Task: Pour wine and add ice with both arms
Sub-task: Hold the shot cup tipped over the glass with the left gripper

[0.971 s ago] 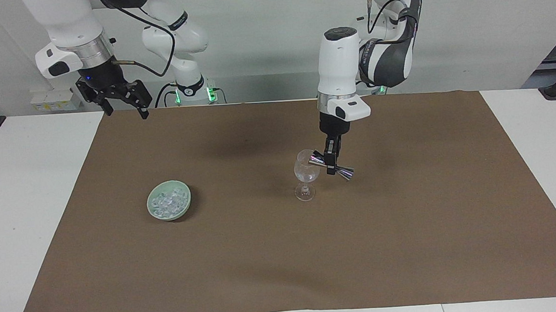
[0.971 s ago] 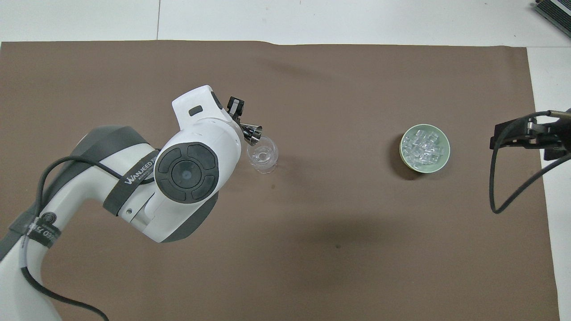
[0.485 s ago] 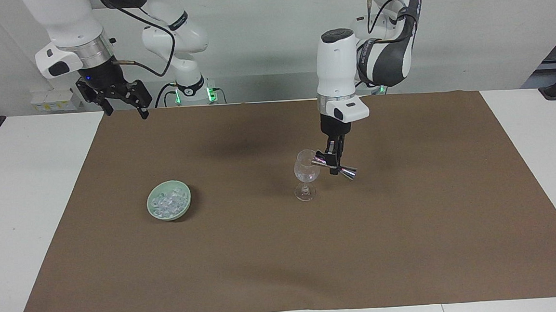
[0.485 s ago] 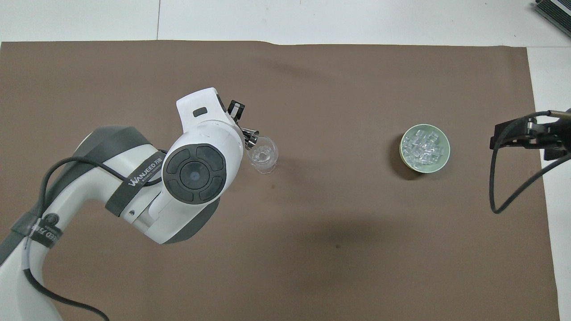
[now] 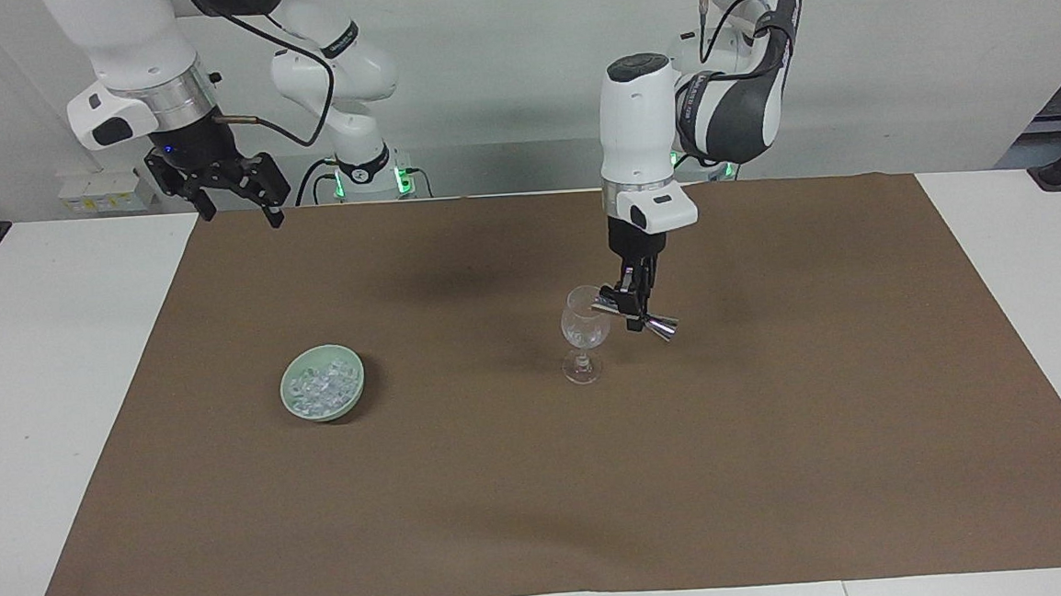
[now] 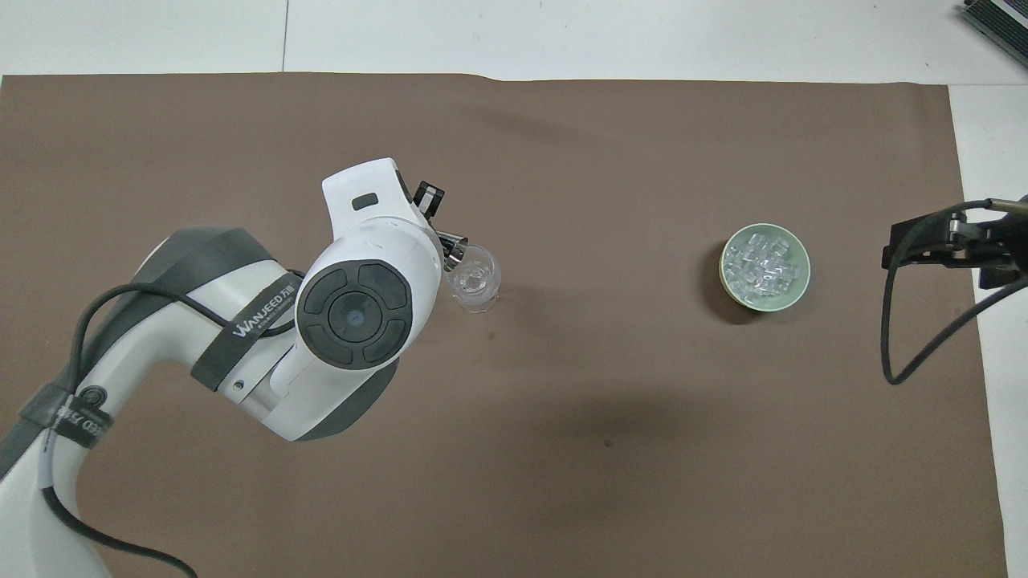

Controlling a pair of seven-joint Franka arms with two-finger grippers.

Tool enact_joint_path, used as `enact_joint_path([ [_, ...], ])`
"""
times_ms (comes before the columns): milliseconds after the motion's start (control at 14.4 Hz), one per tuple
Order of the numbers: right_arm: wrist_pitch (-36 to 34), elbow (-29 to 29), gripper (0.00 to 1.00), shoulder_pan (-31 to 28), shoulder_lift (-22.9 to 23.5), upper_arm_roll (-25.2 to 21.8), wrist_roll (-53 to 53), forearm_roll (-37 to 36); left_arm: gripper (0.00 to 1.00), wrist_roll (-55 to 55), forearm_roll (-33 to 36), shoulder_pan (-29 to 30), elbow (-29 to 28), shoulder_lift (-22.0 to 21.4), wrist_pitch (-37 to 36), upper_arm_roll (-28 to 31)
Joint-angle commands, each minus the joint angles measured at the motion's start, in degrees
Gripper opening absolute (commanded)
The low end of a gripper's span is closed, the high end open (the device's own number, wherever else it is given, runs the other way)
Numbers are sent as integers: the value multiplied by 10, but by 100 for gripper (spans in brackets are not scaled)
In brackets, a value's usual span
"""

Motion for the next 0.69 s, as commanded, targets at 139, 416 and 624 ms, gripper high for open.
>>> enact_joint_path([
  [139,-3,-1,100,-9,-1,3,-19,17,0,4,18,1,31,14,-26,-6],
  [416,-3,-1,100,-9,-1,3,-19,17,0,3,35,0,32,14,-30,-14],
  [624,-4,-1,100,-9,-1,3,-21,17,0,3,37,1,31,15,-26,-14],
])
